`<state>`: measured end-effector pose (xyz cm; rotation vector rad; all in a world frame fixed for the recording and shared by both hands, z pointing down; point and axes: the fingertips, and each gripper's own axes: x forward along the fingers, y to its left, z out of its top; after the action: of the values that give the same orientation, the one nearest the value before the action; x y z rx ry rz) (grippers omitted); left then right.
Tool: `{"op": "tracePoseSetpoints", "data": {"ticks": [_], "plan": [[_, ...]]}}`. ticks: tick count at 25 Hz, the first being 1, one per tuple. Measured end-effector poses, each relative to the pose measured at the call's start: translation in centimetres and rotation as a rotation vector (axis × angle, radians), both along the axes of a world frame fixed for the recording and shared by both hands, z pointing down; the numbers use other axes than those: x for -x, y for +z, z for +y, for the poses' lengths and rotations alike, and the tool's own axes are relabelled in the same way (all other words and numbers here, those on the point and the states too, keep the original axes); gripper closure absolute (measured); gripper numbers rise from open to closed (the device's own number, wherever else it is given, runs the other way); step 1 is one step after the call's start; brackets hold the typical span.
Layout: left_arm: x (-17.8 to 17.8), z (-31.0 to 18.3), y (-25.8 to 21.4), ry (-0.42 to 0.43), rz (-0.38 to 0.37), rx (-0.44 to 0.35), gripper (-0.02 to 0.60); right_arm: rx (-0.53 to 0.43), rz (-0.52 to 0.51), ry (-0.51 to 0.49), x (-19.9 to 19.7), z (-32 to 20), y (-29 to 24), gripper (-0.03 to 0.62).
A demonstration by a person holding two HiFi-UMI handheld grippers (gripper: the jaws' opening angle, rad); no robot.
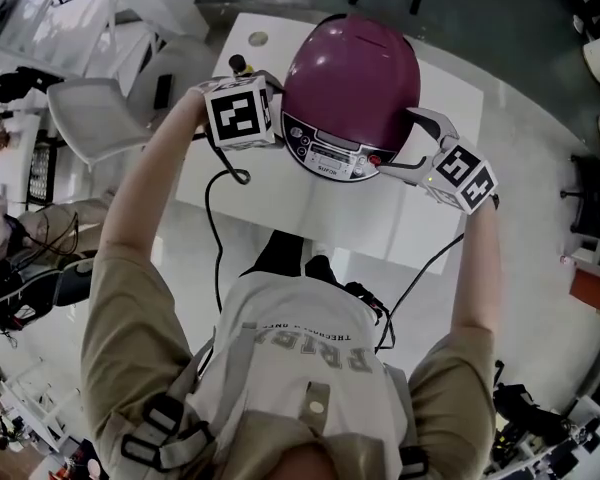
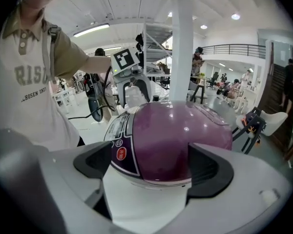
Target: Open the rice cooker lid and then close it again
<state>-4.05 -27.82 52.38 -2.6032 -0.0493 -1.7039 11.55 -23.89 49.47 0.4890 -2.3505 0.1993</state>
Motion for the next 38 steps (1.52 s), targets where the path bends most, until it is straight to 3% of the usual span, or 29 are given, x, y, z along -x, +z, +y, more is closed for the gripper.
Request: {"op": "tracePoseSetpoints", "data": {"ticks": [6,12,18,22,25,29,34,37,38], "plan": [[-0.8,0.7,-1.3,-0.072,0.087,-0.043,0.167,-0.103,-0.137,0.110,0.5,-0.4,-3.1,0.132],[-2.6,0.2,-4.9,-0.206,0.250,-0.165,0.175,-0.234,-0.217,0.231,0.4,-0.5,-6.7,0.132],[-3.0,-1.8,-9.0,-0.503,0.459,-0.371,0.184,-0.379,-0.337,0.431,-0.5,-0.5,-10.2,0.132],[-2.8,-1.1,-12.0,-0.689,0.641,-0.403,0.184,-0.524,-0.331,0.503,-0.4,0.4,-12.1,0.134],[-2.9,-0.1,-13.5,-0.776,0.745,-0.419,0.184,-0.595,-0.354,0.548,-0.2,1.4,-13.2,0.135],[-2.2,1.1,-15.6,-0.828,0.804,-0.547,0.184,-0.648,-0.413,0.630,-0.3,2.7,-14.2,0.174],[-1.5,2.8,-16.6,-0.899,0.824,-0.634,0.186,-0.662,-0.467,0.720,-0.2,3.9,-14.3,0.267],[-1.3,3.5,-16.6,-0.940,0.845,-0.666,0.267,-0.717,-0.441,0.743,0.2,4.6,-14.7,0.337],[-1.4,3.7,-16.4,-0.946,0.848,-0.669,0.268,-0.745,-0.429,0.754,0.3,4.9,-14.9,0.366]]}}
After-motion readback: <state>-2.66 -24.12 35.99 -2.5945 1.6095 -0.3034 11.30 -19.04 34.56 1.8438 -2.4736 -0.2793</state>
